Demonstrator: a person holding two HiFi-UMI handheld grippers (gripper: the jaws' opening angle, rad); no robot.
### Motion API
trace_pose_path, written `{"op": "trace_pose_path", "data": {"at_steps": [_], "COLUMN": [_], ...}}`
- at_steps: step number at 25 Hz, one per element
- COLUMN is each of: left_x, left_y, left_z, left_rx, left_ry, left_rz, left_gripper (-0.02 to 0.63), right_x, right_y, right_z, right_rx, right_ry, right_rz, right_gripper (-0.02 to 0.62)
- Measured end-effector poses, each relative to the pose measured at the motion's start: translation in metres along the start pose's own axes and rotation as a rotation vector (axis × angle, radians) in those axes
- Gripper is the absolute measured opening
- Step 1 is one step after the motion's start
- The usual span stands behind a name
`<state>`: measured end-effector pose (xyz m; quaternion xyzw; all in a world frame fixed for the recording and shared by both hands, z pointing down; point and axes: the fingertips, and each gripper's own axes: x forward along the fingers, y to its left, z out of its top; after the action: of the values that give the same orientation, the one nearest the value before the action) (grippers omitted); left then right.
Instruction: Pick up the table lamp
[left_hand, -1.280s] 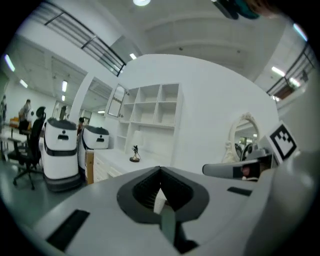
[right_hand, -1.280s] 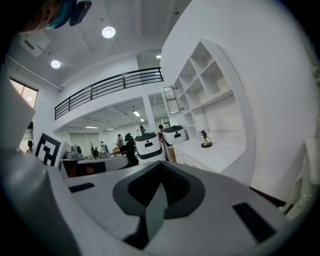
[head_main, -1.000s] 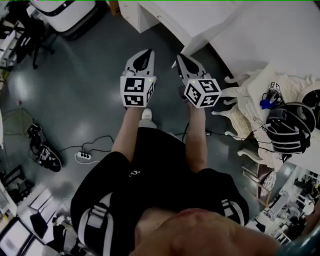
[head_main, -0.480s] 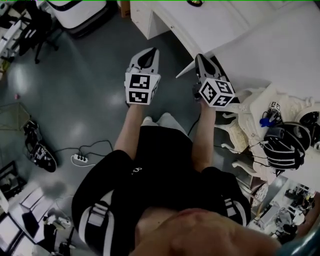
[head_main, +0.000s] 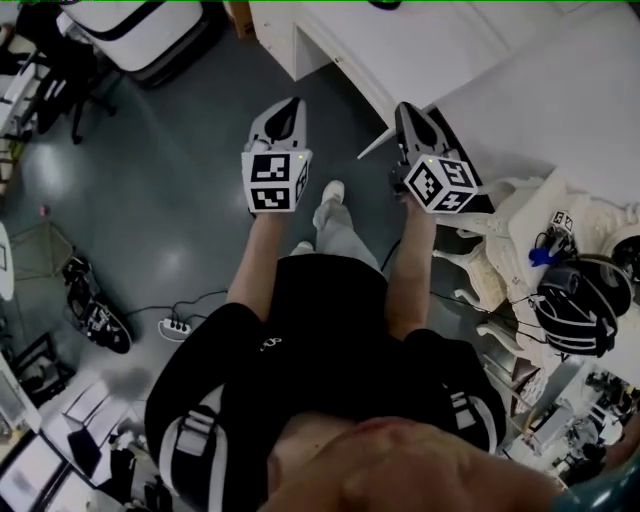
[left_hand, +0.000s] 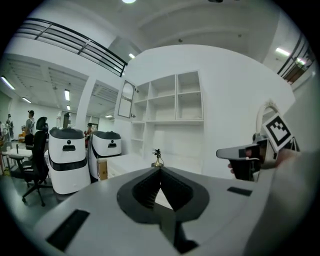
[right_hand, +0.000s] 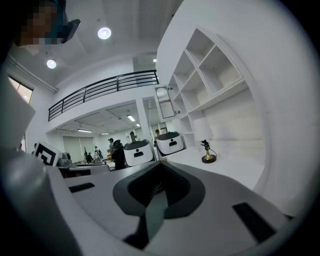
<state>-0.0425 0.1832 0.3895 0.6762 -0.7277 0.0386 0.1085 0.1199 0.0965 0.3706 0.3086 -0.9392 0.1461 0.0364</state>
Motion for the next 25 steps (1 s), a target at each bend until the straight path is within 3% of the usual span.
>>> {"op": "trace_pose_path", "data": {"at_steps": [4, 10, 17, 25], "left_x": [0.055, 0.124, 0.184, 0.216], "left_y": [-0.008, -0.03, -0.061, -0.062], "left_z": [0.012, 0.031, 0.059, 0.071], "left_rx": [0.015, 0.041, 0.082, 0.091], "left_ry": [0.004, 0.013, 0.001, -0.004], "left_rz": [-0.032, -0.123, -0.208, -0.207], "left_gripper": [0.008, 0.009, 0.009, 0.009], "right_x": [0.041, 0.061, 0.098, 0.125], "right_y": [-0.025, -0.105, -0.12, -0.155], "right_z": [0.002, 0.044, 0.078, 0.098], "right_rx": [-0.033, 0.014, -0.066, -0.034], "right_ry": [0.028, -0.056, -0.08, -0.133], "right_rz": [0.039, -0.024, 0.085, 0.089], "right_gripper": [0.018, 0.018, 0.018, 0.018]}}
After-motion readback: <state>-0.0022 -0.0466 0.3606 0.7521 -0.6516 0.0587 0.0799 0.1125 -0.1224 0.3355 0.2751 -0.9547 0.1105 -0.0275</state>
